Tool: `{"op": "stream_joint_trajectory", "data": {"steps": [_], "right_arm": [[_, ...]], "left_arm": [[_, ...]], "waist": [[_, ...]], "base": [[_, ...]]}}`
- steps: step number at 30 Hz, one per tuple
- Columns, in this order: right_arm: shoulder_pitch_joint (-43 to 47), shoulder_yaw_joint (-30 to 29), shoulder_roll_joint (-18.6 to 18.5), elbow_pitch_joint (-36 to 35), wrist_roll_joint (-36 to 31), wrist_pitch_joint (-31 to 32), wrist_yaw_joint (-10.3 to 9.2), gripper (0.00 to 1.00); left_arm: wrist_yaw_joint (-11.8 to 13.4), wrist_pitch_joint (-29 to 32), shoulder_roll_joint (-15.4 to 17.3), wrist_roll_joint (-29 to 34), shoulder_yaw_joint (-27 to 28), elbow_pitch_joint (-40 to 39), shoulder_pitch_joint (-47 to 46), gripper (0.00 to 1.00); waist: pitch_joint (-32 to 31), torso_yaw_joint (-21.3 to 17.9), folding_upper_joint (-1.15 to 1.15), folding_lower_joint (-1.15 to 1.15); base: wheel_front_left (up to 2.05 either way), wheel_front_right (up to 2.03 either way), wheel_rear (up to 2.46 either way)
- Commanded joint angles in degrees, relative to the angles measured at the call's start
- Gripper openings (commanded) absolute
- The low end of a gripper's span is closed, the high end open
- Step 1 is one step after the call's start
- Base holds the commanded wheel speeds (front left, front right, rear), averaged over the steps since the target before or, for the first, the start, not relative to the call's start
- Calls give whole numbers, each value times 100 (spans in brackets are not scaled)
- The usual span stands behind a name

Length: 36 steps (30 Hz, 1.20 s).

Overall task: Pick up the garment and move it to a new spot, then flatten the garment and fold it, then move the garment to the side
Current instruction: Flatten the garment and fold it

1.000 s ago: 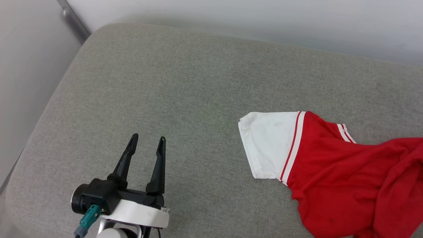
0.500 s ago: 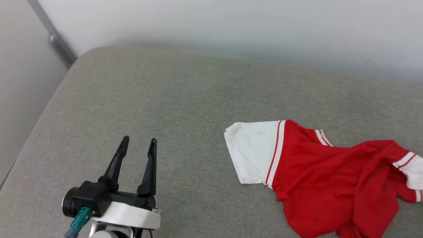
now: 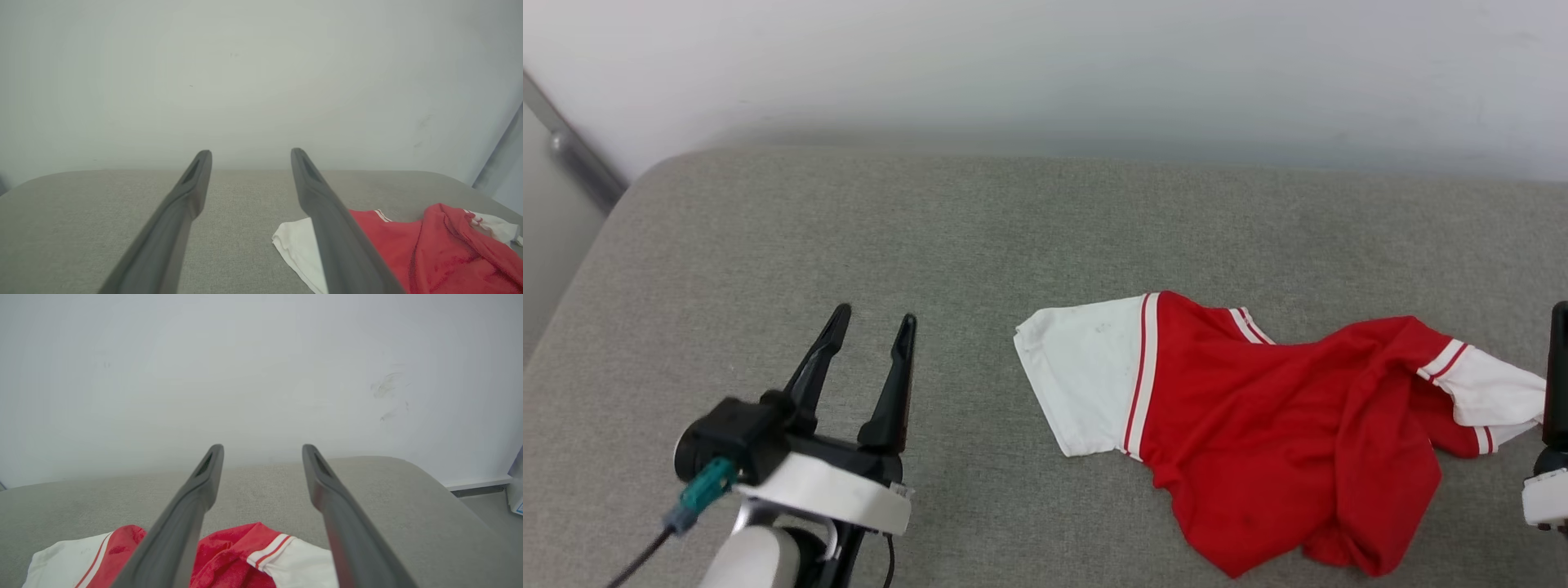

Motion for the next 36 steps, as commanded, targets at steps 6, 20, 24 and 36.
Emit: {"op": "stream_joint_trajectory", "data": {"steps": [6,20,24,36], "right_arm": [[155,138,350,-392,-58,-323,-4,100],[-305,203,472,-377,-336,-433,-4,100],[-384,206,496,-229,-348,-513,-4,100],[-498,147,549,190,-408,-688,-4,100]], "left_arm": [[-6,1326,866,-815,-800,46,-1255,100],[-1,5518,1882,-2922,-1819,1373,-3732,100],[5,6138,1943,-3124,-1946,1699,-3884,100],[8,6192,1781,-3062,-2299,2238,-3674,100]], "waist": [[430,-263,0,0],[1342,-887,0,0],[1505,-1049,0,0],[1715,-1257,0,0]], "base": [[0,0,0],[0,0,0],[0,0,0],[0,0,0]]}}
